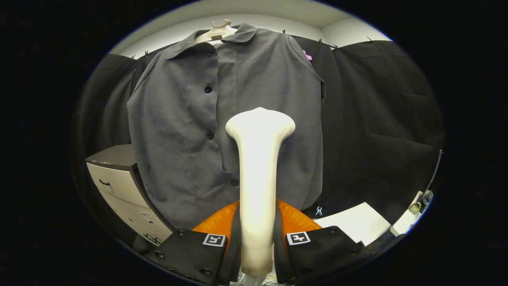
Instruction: Iron the clothes twice with a garment steamer, once on the left side and once on the right side.
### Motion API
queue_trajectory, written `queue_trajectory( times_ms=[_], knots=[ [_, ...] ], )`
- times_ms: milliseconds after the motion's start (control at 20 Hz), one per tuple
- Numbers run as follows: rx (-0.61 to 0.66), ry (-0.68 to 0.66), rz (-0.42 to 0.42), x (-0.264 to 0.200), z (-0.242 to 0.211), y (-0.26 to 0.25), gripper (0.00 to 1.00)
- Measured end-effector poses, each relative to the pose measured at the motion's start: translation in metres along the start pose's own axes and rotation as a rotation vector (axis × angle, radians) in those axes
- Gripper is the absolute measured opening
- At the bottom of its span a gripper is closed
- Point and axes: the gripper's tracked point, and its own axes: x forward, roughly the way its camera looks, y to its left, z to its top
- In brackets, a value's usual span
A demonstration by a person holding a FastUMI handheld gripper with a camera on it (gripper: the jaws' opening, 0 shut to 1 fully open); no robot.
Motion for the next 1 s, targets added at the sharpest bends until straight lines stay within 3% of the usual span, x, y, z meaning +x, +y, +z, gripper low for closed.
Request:
queue_trajectory(
  times_ms=[450,1000],
  knots=[
    [0.029,0.088,-0.003,0.002,-0.055,-0.002,0.42],
    [0.048,0.146,-0.034,0.005,-0.092,-0.017,0.42]
  ],
)
